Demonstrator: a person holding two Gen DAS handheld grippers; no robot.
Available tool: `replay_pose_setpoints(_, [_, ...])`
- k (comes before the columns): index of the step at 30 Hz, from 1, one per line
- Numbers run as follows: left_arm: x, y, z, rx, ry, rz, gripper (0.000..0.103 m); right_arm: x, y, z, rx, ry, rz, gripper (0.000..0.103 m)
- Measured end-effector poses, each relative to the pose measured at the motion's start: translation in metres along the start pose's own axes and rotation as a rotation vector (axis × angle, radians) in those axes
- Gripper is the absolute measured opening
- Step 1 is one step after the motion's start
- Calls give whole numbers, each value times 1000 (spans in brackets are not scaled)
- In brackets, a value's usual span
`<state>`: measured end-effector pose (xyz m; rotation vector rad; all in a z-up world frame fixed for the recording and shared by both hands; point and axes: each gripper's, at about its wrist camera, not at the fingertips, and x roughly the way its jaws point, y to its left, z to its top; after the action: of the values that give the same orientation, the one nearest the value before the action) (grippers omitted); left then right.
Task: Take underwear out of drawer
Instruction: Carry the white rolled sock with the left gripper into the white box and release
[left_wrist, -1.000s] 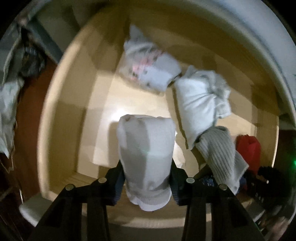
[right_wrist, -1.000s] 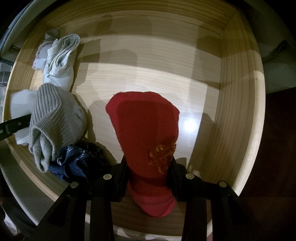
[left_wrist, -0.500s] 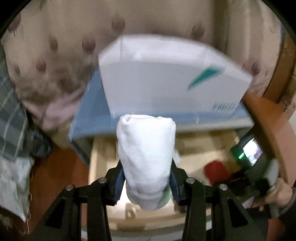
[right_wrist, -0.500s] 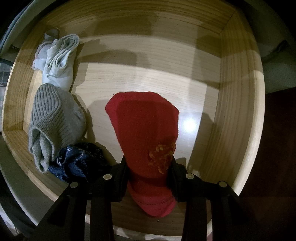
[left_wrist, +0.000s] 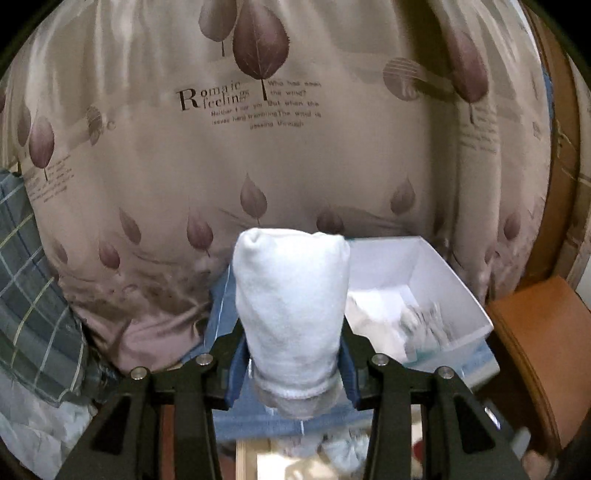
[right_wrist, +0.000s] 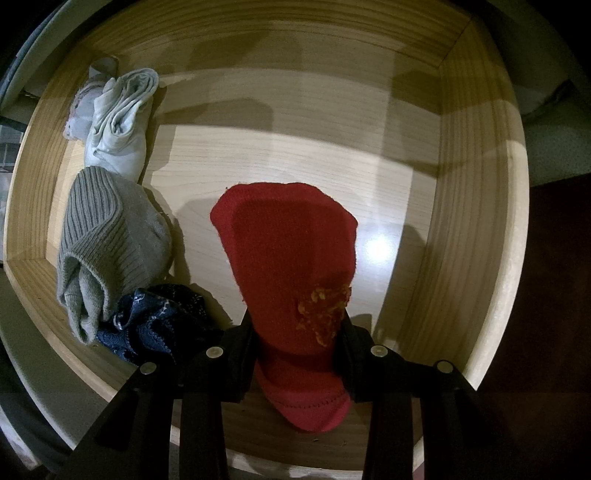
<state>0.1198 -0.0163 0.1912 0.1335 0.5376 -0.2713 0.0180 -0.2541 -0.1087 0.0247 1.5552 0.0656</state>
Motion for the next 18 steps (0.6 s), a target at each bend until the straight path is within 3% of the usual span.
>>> replay_pose_setpoints(5, [43, 0, 18, -21, 55, -26, 43, 0, -1, 0, 1, 0, 1, 36])
replay_pose_setpoints(14, [114, -15, 3, 33, 239, -17, 43, 0, -8, 3, 10, -3, 12, 36])
replay_pose_setpoints(18, [128, -15, -6, 22, 278, -12, 45, 0, -11, 5, 15, -3, 20, 36])
